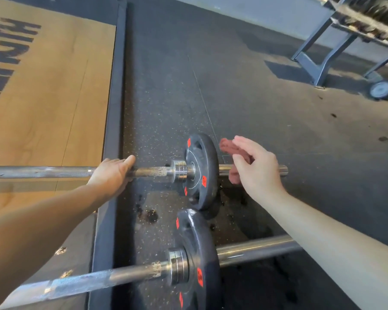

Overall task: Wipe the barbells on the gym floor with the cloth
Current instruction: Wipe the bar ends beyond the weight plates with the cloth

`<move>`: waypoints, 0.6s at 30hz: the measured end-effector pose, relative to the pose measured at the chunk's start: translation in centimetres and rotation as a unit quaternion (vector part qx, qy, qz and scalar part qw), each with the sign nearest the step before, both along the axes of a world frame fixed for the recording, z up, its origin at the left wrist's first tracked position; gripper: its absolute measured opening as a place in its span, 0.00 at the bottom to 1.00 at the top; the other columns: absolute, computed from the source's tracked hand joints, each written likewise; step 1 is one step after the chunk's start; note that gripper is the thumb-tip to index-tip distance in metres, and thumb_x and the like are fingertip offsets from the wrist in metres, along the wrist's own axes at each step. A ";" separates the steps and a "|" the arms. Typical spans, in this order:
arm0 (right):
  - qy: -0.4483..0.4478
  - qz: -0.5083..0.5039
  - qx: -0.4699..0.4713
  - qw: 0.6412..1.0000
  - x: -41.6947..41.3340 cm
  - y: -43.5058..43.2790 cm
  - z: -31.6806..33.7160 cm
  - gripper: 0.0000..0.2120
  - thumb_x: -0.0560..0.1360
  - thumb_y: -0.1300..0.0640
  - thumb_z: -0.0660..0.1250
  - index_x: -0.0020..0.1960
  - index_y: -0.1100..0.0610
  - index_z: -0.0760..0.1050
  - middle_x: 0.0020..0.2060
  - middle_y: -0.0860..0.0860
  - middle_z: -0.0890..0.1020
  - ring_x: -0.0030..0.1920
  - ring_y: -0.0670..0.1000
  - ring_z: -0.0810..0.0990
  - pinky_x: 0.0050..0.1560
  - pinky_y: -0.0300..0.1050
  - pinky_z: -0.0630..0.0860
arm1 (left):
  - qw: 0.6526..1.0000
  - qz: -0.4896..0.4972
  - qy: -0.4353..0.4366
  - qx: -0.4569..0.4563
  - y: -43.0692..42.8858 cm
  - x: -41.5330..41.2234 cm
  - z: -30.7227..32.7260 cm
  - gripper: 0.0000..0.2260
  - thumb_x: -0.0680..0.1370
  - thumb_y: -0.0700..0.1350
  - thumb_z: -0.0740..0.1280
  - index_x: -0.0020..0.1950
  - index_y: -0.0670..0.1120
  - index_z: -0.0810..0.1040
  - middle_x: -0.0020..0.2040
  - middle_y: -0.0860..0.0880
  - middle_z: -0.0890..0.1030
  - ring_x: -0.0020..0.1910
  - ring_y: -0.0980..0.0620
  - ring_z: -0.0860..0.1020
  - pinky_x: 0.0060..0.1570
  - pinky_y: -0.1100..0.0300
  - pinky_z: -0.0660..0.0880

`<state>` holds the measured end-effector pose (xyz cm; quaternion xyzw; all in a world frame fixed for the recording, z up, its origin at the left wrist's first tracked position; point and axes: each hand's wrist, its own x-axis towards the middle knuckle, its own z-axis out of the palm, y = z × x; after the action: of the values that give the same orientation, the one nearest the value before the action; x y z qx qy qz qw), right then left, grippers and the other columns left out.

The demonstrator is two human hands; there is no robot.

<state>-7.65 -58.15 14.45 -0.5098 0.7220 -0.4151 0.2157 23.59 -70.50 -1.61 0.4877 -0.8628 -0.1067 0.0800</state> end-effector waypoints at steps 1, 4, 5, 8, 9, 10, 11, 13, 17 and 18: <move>-0.011 0.013 -0.010 1.000 1.9 -1.0 0.5 0.19 0.80 0.67 0.65 0.66 0.52 0.80 0.59 0.41 0.84 0.54 0.45 0.85 0.49 0.52 0.85 | 1.000 0.001 -0.004 0.003 0.0 0.1 -0.1 0.14 0.79 0.44 0.69 0.51 0.49 0.62 0.43 0.47 0.80 0.46 0.40 0.79 0.46 0.51 0.66; 0.105 0.084 0.042 0.990 7.7 -3.5 -0.1 0.14 0.79 0.66 0.66 0.63 0.59 0.82 0.52 0.37 0.84 0.54 0.35 0.80 0.58 0.36 0.75 | 1.000 0.001 -0.004 0.008 -0.1 0.3 -0.2 0.14 0.80 0.44 0.67 0.51 0.50 0.60 0.44 0.49 0.80 0.46 0.43 0.79 0.50 0.52 0.68; 0.163 0.102 0.075 0.978 8.9 -4.6 -1.4 0.14 0.80 0.64 0.66 0.64 0.60 0.81 0.57 0.44 0.84 0.59 0.41 0.80 0.61 0.36 0.72 | 1.000 -0.002 -0.003 0.008 -0.2 0.4 -0.3 0.14 0.80 0.44 0.67 0.51 0.51 0.60 0.44 0.51 0.79 0.45 0.45 0.78 0.51 0.53 0.68; 0.261 0.051 0.182 0.947 10.7 -7.7 -5.2 0.12 0.82 0.58 0.67 0.63 0.59 0.81 0.59 0.56 0.83 0.60 0.56 0.80 0.58 0.45 0.75 | 1.000 -0.009 0.002 0.013 -0.5 0.4 -0.8 0.16 0.81 0.45 0.66 0.51 0.54 0.57 0.42 0.54 0.76 0.44 0.48 0.77 0.52 0.54 0.69; 0.304 0.025 0.212 0.928 11.0 -8.4 -6.0 0.11 0.82 0.57 0.67 0.62 0.59 0.82 0.57 0.56 0.83 0.59 0.57 0.80 0.56 0.46 0.76 | 1.000 -0.010 0.001 0.008 -0.6 0.4 -0.9 0.17 0.81 0.45 0.67 0.51 0.54 0.56 0.42 0.55 0.75 0.44 0.48 0.77 0.52 0.54 0.69; 0.359 0.020 0.249 0.899 11.2 -8.8 -6.7 0.11 0.82 0.57 0.66 0.62 0.59 0.81 0.56 0.57 0.83 0.60 0.57 0.79 0.57 0.47 0.76 | 1.000 -0.011 -0.001 0.008 -0.6 0.4 -0.9 0.17 0.81 0.45 0.66 0.51 0.54 0.56 0.43 0.55 0.75 0.45 0.48 0.78 0.52 0.54 0.68; 0.415 0.029 0.285 0.863 11.6 -9.0 -7.2 0.12 0.82 0.58 0.66 0.63 0.59 0.80 0.57 0.57 0.81 0.62 0.58 0.76 0.60 0.48 0.75 | 1.000 -0.012 -0.003 0.008 -0.7 0.4 -0.9 0.17 0.81 0.45 0.66 0.50 0.54 0.56 0.43 0.54 0.76 0.45 0.48 0.78 0.51 0.54 0.68; 0.492 0.064 0.335 0.801 12.4 -8.8 -7.9 0.17 0.81 0.56 0.65 0.68 0.61 0.76 0.63 0.58 0.77 0.69 0.61 0.68 0.66 0.49 0.69 | 1.000 -0.010 -0.004 -0.003 -0.7 0.4 -1.0 0.16 0.81 0.45 0.65 0.51 0.54 0.56 0.45 0.53 0.78 0.46 0.48 0.78 0.52 0.54 0.68; 0.470 0.111 0.380 0.789 12.5 -8.0 -7.8 0.38 0.78 0.50 0.67 0.81 0.62 0.55 0.74 0.61 0.67 0.76 0.64 0.58 0.69 0.56 0.70 | 1.000 -0.011 -0.017 -0.023 -0.6 0.2 -1.2 0.15 0.79 0.42 0.65 0.52 0.53 0.57 0.48 0.52 0.79 0.49 0.48 0.78 0.54 0.54 0.69; 0.446 0.118 0.381 0.801 12.2 -7.9 -7.6 0.43 0.78 0.51 0.70 0.83 0.58 0.47 0.77 0.60 0.64 0.77 0.64 0.58 0.68 0.58 0.73 | 0.999 -0.011 -0.017 -0.032 -0.5 0.2 -1.3 0.17 0.78 0.41 0.66 0.51 0.53 0.56 0.48 0.52 0.79 0.49 0.48 0.78 0.53 0.54 0.68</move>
<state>4.59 -66.00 6.85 -0.5969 0.7724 0.1955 0.0941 23.78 -71.02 -2.88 0.4769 -0.8724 -0.0720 0.0798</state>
